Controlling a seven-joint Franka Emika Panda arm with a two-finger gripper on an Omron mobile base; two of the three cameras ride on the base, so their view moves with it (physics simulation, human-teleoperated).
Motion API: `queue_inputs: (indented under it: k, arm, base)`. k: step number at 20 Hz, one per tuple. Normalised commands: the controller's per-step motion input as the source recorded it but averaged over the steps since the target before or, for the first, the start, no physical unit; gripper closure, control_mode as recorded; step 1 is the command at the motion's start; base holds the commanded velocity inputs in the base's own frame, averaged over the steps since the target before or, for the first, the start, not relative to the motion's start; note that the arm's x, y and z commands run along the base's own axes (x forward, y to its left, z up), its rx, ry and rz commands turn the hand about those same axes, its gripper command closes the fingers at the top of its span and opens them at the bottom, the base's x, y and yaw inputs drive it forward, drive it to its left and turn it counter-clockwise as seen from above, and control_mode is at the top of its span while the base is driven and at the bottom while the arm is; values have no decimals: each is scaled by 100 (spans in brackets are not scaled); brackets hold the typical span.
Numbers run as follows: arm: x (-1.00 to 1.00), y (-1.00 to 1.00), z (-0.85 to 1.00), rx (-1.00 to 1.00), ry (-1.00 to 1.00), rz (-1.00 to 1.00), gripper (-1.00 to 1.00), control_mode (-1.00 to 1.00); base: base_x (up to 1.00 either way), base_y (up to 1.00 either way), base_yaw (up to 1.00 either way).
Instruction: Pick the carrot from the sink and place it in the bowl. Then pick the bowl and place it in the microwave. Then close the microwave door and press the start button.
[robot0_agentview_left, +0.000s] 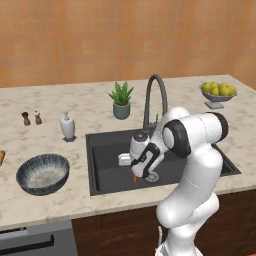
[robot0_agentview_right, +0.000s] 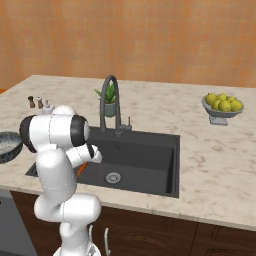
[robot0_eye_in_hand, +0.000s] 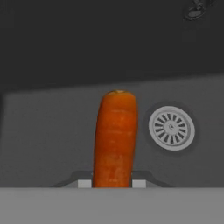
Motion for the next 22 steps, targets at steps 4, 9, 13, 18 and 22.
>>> queue_inputs:
  k: [4,9,13,18,22]
  arm:
    - [1,11,100,3,1,0,100,-100]
    - [0,26,100,1,0,0,100,-100]
    - [0,52,100,0,0,0,100,-100]
    - [0,74,85,0,-1,3,100,-100]
    - [0,83,26,-2,-15,1,100,-100]
  base:
    - [0,0,0]
    - [0,0,0]
    - [0,0,0]
    - [0,0,0]
    - [0,0,0]
